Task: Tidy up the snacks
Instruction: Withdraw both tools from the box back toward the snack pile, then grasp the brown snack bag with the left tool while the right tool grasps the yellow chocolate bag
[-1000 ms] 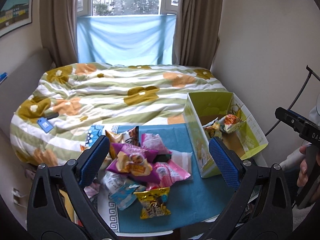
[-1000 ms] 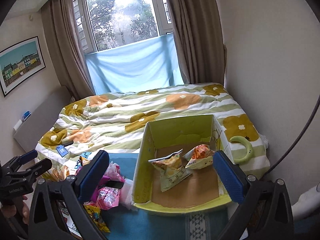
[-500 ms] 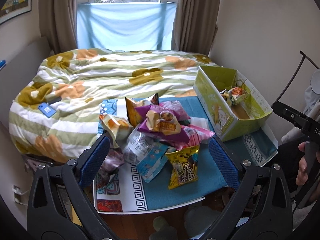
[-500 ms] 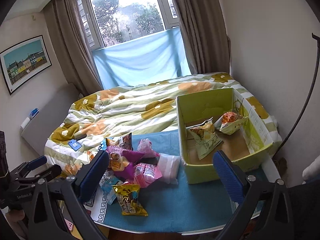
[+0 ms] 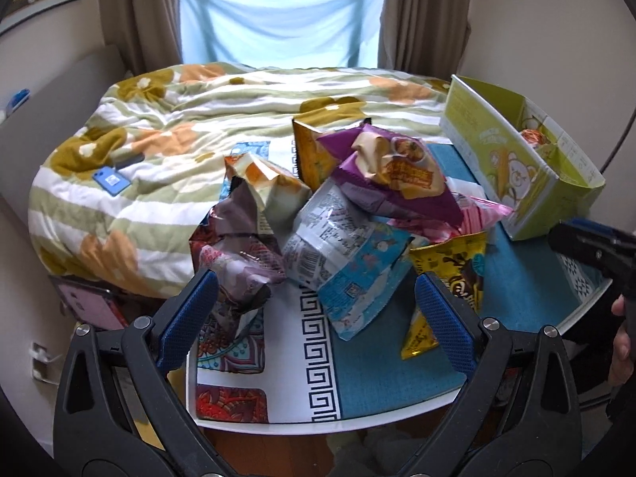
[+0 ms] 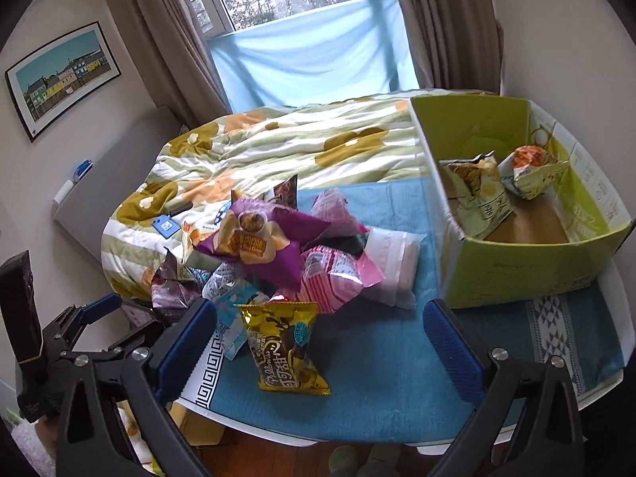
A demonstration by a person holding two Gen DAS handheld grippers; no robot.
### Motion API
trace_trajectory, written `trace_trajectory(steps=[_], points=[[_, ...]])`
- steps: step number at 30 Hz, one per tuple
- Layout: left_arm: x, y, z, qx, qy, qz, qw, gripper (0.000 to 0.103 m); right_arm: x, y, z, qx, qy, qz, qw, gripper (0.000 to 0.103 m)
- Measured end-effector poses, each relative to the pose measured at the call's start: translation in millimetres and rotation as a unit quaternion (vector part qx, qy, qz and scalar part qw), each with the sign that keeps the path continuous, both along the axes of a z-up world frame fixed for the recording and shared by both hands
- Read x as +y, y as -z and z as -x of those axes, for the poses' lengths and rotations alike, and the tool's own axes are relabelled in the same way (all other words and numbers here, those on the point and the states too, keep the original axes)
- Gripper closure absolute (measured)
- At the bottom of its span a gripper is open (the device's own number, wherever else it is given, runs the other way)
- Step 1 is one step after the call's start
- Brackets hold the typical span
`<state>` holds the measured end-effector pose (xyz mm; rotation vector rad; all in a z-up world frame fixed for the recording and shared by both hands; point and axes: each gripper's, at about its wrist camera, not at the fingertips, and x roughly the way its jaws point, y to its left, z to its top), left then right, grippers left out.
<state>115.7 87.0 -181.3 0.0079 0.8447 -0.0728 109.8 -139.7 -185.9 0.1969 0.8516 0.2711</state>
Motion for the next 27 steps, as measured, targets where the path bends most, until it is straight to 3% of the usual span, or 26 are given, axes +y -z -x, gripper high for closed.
trace_trajectory(steps=[9,23,24,26,27], points=[[31,40,-21,-0.001,-0.044,-0.042,0.9982,0.004,33,58,-9,0.050,-0.044,-0.004,0.998,0.000],[45,84,-60,0.018,-0.041,-0.077,0.9960,0.004,68,92,-24,0.062,-0.066,0.022,0.996,0.000],[45,85,-62,0.019,-0.039,-0.078,0.9960,0.005,70,94,-26,0.064,-0.066,0.025,0.995,0.000],[47,86,-64,0.021,-0.035,-0.072,0.9966,0.020,74,98,-27,0.065,-0.065,0.029,0.995,0.000],[48,87,-66,0.026,-0.031,-0.064,0.9972,0.023,75,100,-28,0.064,-0.066,0.032,0.995,0.000]])
